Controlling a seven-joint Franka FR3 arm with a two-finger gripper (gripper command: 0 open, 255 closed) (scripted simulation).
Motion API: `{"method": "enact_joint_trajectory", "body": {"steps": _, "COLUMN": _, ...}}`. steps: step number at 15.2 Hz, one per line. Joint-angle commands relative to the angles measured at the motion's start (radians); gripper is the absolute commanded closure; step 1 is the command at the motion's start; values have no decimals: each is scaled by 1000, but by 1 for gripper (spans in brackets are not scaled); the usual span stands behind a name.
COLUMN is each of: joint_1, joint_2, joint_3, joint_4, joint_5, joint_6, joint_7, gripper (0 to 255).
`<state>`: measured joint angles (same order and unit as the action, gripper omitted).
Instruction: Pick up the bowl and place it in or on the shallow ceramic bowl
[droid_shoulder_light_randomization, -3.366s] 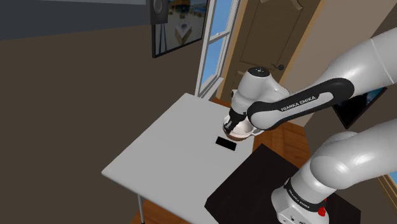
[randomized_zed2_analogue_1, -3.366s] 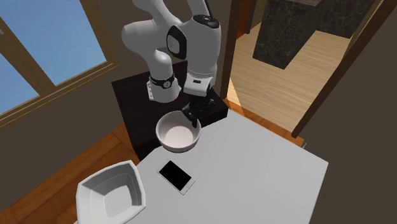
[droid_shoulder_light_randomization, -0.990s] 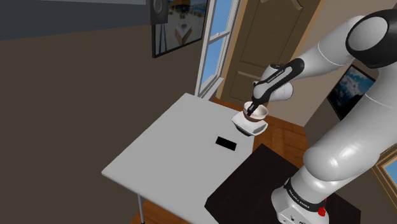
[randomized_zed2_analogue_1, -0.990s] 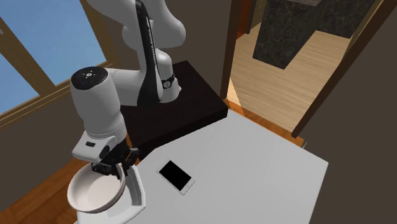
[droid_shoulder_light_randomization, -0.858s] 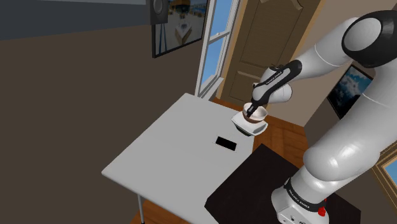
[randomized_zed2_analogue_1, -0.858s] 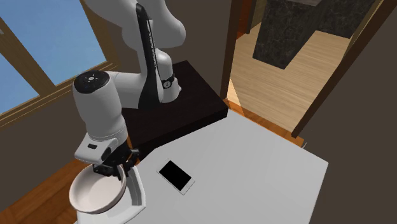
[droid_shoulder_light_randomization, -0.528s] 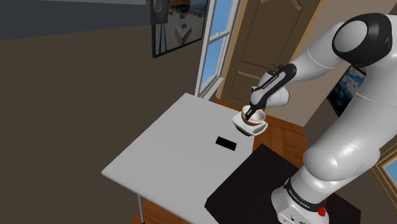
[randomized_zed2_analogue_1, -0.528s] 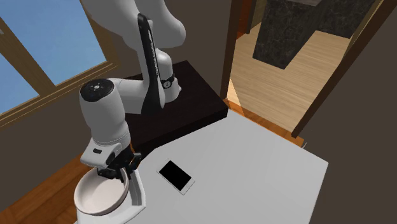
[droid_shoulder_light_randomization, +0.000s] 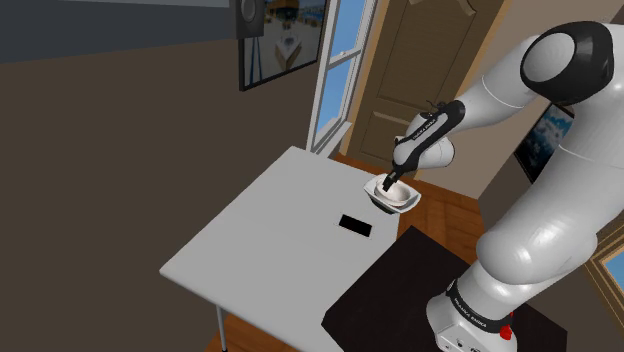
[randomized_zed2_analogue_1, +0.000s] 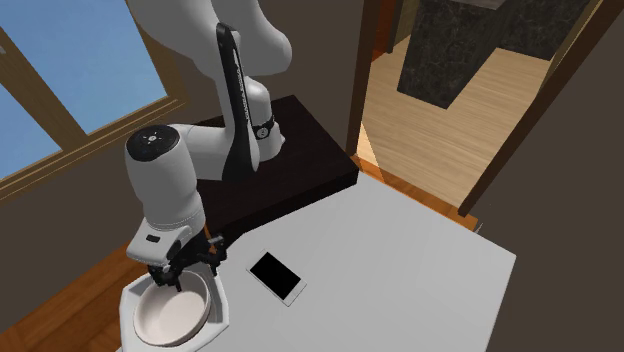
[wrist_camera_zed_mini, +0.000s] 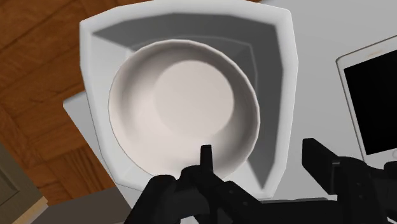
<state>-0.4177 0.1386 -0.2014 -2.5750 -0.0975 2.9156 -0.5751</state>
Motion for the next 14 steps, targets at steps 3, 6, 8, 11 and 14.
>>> {"method": "enact_joint_trajectory", "body": {"steps": 3, "joint_1": 0, "joint_2": 0, "joint_3": 0, "joint_4": 0, "joint_5": 0, "joint_6": 0, "joint_7": 0, "gripper": 0}}
{"method": "enact_joint_trajectory", "body": {"steps": 6, "joint_1": 11, "joint_2": -85, "joint_3": -13, "joint_4": -17, "joint_5": -31, "joint_6": -68, "joint_7": 22, "gripper": 0}}
{"method": "enact_joint_trajectory", "body": {"steps": 8, "joint_1": 13, "joint_2": -160, "joint_3": -14, "joint_4": -26, "joint_5": -53, "joint_6": -133, "joint_7": 37, "gripper": 0}}
{"method": "enact_joint_trajectory", "body": {"steps": 11, "joint_1": 11, "joint_2": -160, "joint_3": -12, "joint_4": -26, "joint_5": -53, "joint_6": -133, "joint_7": 37, "gripper": 0}}
{"method": "enact_joint_trajectory", "body": {"steps": 14, "joint_1": 11, "joint_2": -160, "joint_3": -12, "joint_4": -26, "joint_5": -53, "joint_6": -133, "joint_7": 37, "gripper": 0}}
